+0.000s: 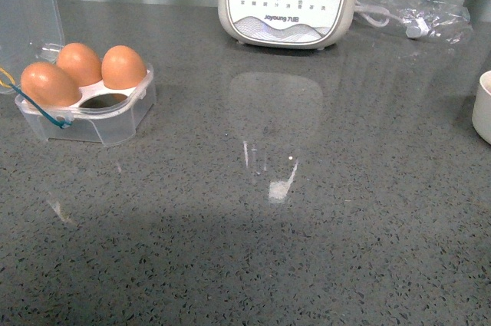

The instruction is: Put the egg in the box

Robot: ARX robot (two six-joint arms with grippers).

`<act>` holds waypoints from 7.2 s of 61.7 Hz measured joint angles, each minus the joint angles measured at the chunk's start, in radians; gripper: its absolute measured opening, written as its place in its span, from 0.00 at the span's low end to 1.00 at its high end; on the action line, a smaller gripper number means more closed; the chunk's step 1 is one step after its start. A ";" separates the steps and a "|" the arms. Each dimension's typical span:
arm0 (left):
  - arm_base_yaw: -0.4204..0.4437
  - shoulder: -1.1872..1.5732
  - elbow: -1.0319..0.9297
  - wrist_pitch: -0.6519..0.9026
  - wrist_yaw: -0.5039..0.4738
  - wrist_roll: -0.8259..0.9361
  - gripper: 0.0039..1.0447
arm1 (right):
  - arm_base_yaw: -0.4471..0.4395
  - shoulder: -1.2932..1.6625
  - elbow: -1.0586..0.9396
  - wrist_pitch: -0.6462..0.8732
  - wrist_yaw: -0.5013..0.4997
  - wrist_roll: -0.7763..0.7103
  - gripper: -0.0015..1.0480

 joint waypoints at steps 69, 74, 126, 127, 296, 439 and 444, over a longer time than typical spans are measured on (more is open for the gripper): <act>0.000 0.000 0.000 0.000 0.000 0.000 0.94 | 0.002 0.001 0.000 -0.002 0.005 -0.001 0.93; 0.000 0.000 0.000 0.000 0.000 0.000 0.94 | 0.059 0.027 0.008 -0.010 0.103 -0.006 0.93; 0.000 0.000 0.000 0.000 0.000 0.000 0.94 | -0.164 1.197 0.560 0.393 -0.153 -0.035 0.93; 0.000 0.000 0.000 0.000 0.000 0.000 0.94 | -0.163 1.203 0.566 0.387 -0.154 -0.038 0.93; 0.000 0.000 0.000 0.000 0.000 0.000 0.94 | 0.435 1.397 0.834 0.272 -0.555 -0.082 0.41; 0.000 0.000 0.000 0.000 0.000 0.000 0.94 | 0.620 1.892 1.241 0.222 -0.452 -0.055 0.93; 0.000 0.000 0.000 0.000 0.000 0.000 0.94 | 0.613 1.884 1.236 0.224 -0.452 -0.055 0.93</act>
